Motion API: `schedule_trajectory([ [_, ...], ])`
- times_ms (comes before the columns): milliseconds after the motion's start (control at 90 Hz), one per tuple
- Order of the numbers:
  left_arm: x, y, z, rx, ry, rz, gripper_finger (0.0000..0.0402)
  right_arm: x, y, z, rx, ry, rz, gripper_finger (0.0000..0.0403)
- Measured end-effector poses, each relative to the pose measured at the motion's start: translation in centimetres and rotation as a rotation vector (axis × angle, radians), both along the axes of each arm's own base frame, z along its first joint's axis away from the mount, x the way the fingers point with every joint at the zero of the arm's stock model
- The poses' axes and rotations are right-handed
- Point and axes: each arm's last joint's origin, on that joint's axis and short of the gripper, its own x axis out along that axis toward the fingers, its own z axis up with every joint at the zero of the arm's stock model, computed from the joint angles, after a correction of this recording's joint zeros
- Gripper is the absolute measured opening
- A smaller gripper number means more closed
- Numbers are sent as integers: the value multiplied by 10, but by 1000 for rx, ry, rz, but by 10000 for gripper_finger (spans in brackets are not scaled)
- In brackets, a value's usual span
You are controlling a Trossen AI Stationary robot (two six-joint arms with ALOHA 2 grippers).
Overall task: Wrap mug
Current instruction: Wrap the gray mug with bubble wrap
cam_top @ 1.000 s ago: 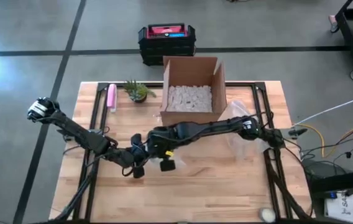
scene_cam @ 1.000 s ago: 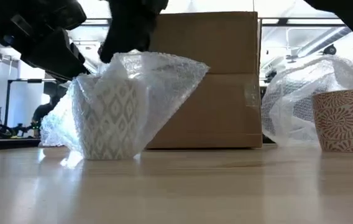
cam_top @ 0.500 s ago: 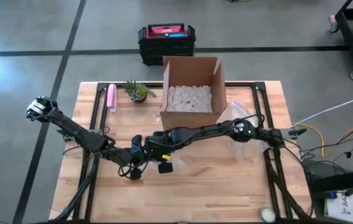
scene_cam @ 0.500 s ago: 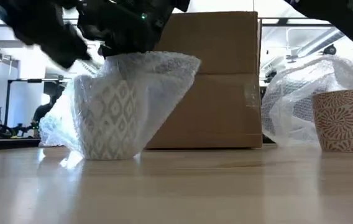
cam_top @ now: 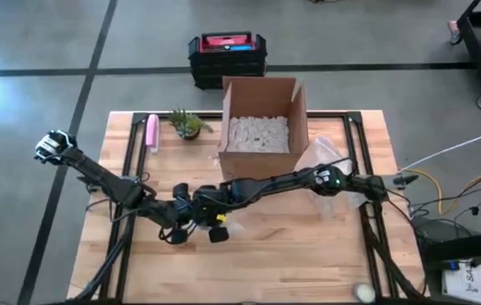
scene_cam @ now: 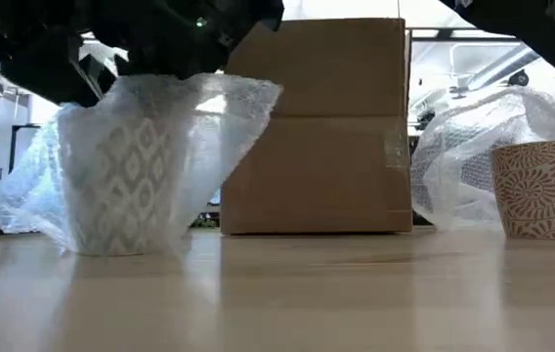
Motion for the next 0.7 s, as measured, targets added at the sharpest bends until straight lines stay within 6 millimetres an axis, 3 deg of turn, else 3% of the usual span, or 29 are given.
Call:
schedule_trajectory([
  [267, 4, -2, -11, 4, 28, 9, 1, -13, -5, 25, -26, 111, -6, 14],
  [422, 6, -3, -13, 5, 32, 7, 1, -43, -8, 89, -21, 117, -10, 14],
  [489, 6, -3, -13, 4, 29, 9, 1, -53, -8, 106, -8, 129, -28, 14],
  [700, 7, -4, -11, -3, 11, 11, 1, -67, 11, 92, -15, 286, -34, 14],
])
